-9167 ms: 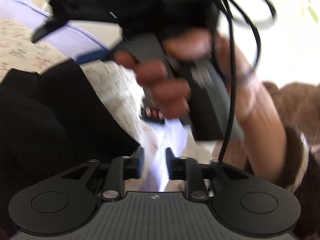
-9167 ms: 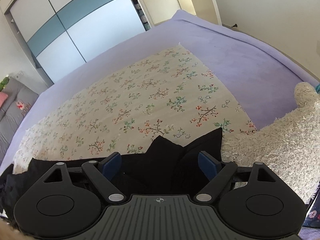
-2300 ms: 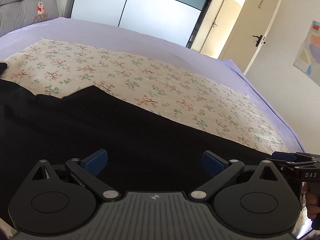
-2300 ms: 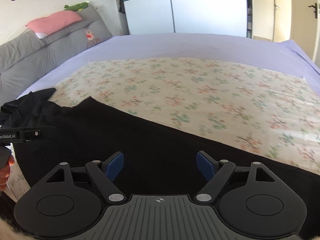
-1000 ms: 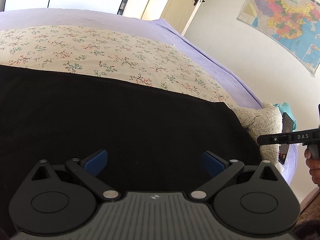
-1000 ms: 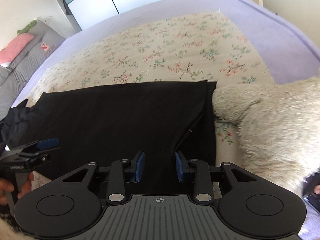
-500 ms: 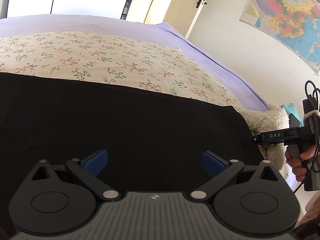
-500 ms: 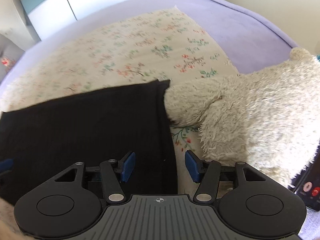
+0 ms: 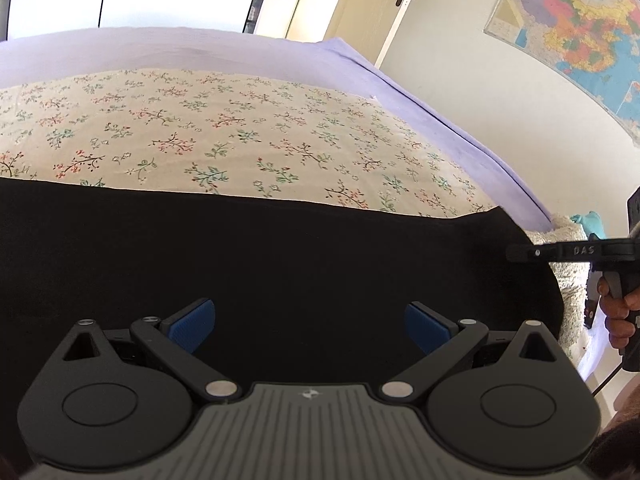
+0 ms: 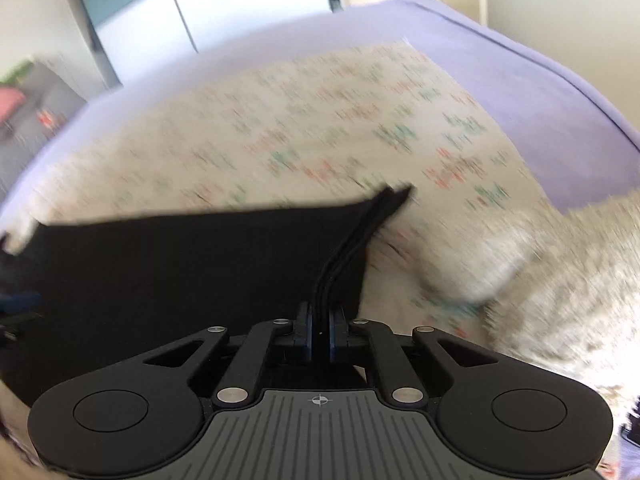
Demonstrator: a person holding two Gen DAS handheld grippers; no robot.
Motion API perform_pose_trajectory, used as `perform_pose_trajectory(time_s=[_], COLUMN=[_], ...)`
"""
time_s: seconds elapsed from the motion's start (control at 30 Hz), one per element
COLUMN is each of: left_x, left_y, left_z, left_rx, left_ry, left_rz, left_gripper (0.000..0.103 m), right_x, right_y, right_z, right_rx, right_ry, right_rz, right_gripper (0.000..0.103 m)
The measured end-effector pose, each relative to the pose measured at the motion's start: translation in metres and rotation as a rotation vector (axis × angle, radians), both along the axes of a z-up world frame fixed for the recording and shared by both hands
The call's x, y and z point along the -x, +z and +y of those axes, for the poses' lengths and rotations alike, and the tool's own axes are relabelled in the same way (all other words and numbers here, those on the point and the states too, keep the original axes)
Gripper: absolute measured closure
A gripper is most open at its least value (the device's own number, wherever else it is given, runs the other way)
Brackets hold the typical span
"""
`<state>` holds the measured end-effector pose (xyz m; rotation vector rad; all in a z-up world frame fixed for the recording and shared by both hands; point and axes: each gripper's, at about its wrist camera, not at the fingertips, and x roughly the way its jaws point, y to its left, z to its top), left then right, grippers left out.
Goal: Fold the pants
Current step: 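Grasp the trouser edge with the right gripper and lift it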
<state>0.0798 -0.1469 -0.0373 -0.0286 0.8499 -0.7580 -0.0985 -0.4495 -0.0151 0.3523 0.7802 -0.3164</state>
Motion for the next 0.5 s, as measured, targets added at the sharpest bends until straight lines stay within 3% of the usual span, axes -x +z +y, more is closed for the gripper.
perform_pose_trajectory(time_s=[0.17, 0.27, 0.4, 0.5], left_x=[-0.026, -0.038, -0.058, -0.068], left_y=[-0.005, -0.013, -0.025, -0.031], left_z=[0.018, 0.038, 0.055, 0.062], left_rx=[0.037, 0.140, 0.271, 0.349], left_ry=[-0.009, 0.005, 0.037, 0.040], left_rz=[0.071, 0.132, 0.288, 0.361], left_gripper=[0.000, 0.000, 0.000, 0.001], right_x=[-0.035, -0.066, -0.107, -0.133], right_y=[0.024, 0.024, 0.011, 0.000], right_z=[0.034, 0.061, 0.099, 0.126], right_rx=[-0.070, -0.121, -0.202, -0.251], right_ry=[0.108, 0.188, 0.290, 0.355], right_rz=[-0.086, -0.089, -0.057, -0.014], right_gripper=[0.096, 0.096, 0.096, 0.095])
